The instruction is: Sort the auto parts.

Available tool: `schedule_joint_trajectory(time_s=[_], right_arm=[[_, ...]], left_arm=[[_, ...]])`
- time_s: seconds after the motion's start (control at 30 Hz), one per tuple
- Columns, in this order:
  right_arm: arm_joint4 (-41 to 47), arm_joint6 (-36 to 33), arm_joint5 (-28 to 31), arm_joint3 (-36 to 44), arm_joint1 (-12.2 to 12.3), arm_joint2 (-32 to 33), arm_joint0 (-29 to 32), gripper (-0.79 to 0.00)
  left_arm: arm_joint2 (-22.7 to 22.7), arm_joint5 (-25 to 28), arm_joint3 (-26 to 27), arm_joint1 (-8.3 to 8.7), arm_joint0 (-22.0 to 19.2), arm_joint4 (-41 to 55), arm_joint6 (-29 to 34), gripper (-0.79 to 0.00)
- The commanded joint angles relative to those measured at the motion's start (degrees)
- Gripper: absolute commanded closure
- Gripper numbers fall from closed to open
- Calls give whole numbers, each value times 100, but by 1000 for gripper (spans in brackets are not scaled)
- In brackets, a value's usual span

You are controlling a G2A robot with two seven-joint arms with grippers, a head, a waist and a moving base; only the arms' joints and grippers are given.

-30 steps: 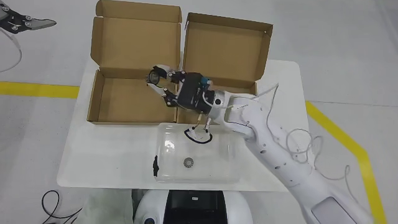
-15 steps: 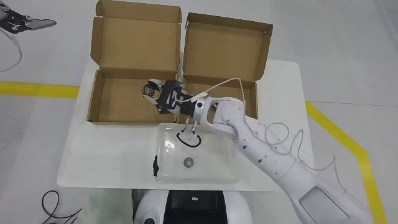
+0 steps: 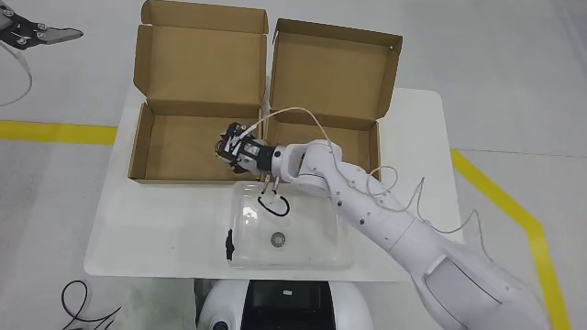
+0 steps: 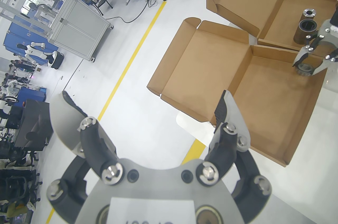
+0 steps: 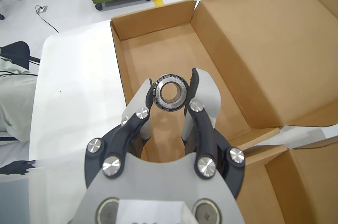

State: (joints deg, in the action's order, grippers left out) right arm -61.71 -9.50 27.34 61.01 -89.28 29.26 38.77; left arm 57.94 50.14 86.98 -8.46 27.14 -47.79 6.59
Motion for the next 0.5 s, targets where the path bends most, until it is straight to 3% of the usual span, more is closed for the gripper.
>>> schedule_joint_trajectory(time_s=[0.0, 0.47], right_arm=[[37, -127, -10, -215, -99, -97, -102, 0], [259, -630, 83, -1543, -773, -497, -658, 0]], left_arm=[[0, 0, 0, 0, 0, 0, 0, -785], [0, 0, 0, 0, 0, 0, 0, -785]])
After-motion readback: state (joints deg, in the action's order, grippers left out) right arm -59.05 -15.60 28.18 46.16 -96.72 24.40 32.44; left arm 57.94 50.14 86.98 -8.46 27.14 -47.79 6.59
